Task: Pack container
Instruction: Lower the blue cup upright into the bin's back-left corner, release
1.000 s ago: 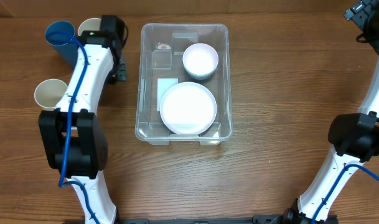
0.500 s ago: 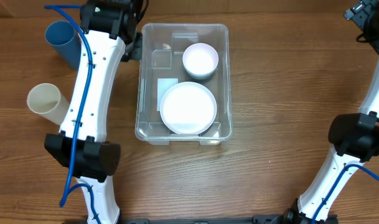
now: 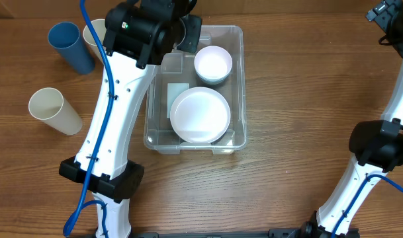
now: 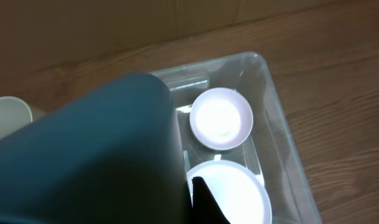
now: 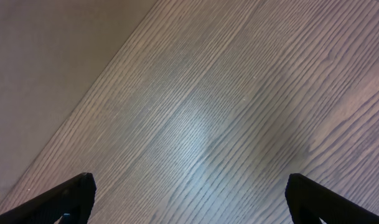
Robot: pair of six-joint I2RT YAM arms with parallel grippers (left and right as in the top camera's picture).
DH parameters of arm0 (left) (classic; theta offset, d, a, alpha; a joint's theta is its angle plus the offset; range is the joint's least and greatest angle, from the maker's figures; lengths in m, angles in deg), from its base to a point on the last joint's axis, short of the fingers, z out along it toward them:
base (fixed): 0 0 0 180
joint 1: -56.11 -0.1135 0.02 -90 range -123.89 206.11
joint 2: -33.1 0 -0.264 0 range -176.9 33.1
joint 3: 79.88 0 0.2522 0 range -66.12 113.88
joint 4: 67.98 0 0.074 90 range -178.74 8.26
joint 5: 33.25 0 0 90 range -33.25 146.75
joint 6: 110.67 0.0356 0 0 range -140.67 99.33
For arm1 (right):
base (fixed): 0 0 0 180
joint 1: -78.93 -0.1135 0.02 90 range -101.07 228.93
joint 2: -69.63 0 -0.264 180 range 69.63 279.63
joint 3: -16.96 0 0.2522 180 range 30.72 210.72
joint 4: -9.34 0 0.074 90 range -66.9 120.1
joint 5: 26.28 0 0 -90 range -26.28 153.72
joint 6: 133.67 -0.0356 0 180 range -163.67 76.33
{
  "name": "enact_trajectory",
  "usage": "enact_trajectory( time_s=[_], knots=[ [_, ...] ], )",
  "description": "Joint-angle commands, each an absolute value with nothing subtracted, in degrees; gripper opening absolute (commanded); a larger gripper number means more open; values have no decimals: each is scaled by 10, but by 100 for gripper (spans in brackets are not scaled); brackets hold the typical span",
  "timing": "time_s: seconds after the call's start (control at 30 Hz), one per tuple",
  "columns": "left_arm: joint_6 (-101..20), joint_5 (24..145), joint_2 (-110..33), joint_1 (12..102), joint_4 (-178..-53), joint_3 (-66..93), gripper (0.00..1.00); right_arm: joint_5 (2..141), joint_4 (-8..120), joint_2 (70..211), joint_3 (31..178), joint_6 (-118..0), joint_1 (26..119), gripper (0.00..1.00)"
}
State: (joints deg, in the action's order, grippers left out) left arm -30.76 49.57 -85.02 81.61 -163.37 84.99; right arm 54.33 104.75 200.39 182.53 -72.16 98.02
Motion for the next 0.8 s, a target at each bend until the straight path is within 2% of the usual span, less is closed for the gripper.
enact_trajectory(
  time_s=[0.0,0.4,0.77],
  knots=[
    [-306,503,-860,808,-1623,843,4,539,1045,1977,1843,-724,980,100],
    [-367,502,-1016,804,-1645,843,4,539,1045,1977,1843,-724,980,100],
    [-389,526,-1067,759,-1596,843,4,539,1045,1977,1843,-724,980,100]
  ],
)
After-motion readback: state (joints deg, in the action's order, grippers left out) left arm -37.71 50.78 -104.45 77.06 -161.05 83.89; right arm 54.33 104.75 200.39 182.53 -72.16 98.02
